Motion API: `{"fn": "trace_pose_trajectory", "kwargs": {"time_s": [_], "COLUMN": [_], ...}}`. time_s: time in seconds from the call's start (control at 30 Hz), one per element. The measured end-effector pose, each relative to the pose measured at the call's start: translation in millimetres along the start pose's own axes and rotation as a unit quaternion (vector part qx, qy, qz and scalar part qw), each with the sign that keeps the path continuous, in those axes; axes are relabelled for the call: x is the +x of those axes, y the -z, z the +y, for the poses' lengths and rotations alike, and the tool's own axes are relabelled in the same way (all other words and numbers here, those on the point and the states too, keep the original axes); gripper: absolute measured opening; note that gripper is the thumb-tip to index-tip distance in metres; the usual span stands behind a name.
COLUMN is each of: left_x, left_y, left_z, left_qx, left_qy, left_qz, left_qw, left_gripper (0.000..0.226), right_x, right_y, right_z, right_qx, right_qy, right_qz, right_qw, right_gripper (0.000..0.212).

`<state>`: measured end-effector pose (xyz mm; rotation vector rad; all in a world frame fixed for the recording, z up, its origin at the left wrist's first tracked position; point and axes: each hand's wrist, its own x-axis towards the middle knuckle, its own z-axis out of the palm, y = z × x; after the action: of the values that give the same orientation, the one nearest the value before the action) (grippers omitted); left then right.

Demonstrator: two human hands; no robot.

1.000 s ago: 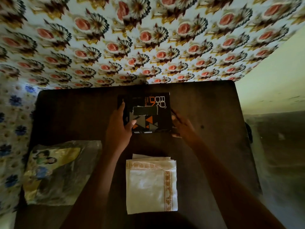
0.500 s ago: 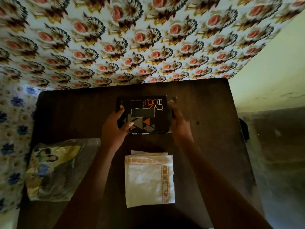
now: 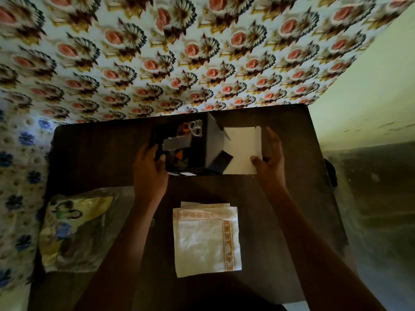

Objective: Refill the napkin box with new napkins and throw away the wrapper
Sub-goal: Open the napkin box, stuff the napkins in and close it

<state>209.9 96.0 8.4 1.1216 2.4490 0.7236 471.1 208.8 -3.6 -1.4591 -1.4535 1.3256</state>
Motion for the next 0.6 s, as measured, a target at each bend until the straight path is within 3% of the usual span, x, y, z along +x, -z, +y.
{"fn": "trace_pose_trajectory", "kwargs": {"time_s": [0.1, 0.2, 0.27, 0.37, 0.5, 0.6], "left_x": [-17, -35, -39, -36, -31, -27], "left_y": [5, 4, 5, 13, 14, 11], "left_z": [11, 32, 43, 63, 82, 87], "left_qx": [-0.103, -0.266, -0.3, -0.267, -0.144, -0.108], "left_qy": [-0.039, -0.005, 0.02, 0.033, -0.024, -0.017], "left_qz": [0.071, -0.004, 0.006, 0.053, 0.023, -0.021], "left_qw": [0.991, 0.964, 0.954, 0.962, 0.989, 0.994], "left_gripper": [0.025, 0.03, 0.043, 0.071, 0.071, 0.069], "right_x": [-20, -41, -50, -60, -72, -74], "right_y": [5, -2, -9, -19, -40, -51], "right_z": [-16, -23, -21, -15, -11, -11], "right_qx": [0.208, 0.336, 0.365, 0.357, 0.222, 0.106], "right_qy": [-0.076, -0.128, -0.148, -0.161, -0.144, -0.128], "right_qz": [-0.002, -0.05, -0.053, -0.048, -0.041, -0.021], "right_qw": [0.975, 0.932, 0.918, 0.919, 0.964, 0.986], "right_gripper": [0.087, 0.097, 0.1, 0.096, 0.083, 0.071]}}
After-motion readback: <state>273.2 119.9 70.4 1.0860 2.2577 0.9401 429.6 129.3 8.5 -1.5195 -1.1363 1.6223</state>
